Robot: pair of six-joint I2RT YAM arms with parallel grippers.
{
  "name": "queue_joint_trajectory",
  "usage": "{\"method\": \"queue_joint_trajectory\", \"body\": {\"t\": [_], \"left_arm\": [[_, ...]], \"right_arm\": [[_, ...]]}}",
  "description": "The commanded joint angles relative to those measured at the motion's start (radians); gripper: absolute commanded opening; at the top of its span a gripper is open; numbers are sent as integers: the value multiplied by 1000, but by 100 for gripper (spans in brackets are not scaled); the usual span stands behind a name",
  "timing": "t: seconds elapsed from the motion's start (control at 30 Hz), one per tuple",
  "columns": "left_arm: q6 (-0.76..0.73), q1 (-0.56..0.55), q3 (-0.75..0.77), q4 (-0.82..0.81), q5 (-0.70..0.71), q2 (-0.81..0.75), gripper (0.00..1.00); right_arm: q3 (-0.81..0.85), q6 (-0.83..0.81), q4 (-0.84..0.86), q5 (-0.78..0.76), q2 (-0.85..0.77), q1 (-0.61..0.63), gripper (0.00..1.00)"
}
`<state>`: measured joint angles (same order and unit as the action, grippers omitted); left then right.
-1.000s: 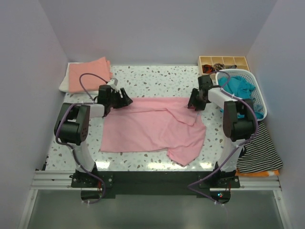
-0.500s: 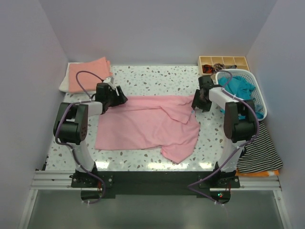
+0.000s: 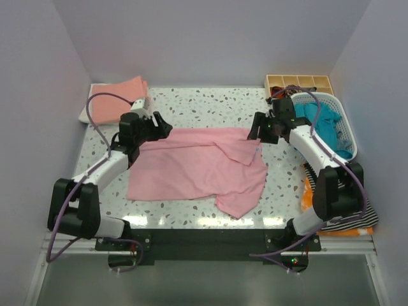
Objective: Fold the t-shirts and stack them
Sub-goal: Fold the flattened tshirt in 1/3 of the way, then grap the side of the flattened tshirt closest away from the robot with both arms
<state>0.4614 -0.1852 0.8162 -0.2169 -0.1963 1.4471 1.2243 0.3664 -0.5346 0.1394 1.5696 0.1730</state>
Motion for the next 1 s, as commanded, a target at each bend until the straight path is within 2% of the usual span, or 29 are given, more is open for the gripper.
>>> {"method": "queue_joint_trajectory", "body": {"t": [0.0,0.13,0.3,0.47,0.7,0.97], "left_arm": [[16,-5,-107,21,40,-86,72],[20,-3,-109,-22,23,-31,72],[16,-3,-49,-97,52,108,72],[8,-3,83,-91,52,278,71],[28,-3,217,-78,32,439,71],[25,-3,377,-33,28,605,70]], "right_arm": [[-91,-14,36,157,-25,55,62],[-102,20,114,138,39,83,61],[-2,25,166,74,154,86,61],[145,23,130,49,286,85,61],[345,77,-31,-133,509,80,61],[595,51,-53,-169,702,59,62]]}}
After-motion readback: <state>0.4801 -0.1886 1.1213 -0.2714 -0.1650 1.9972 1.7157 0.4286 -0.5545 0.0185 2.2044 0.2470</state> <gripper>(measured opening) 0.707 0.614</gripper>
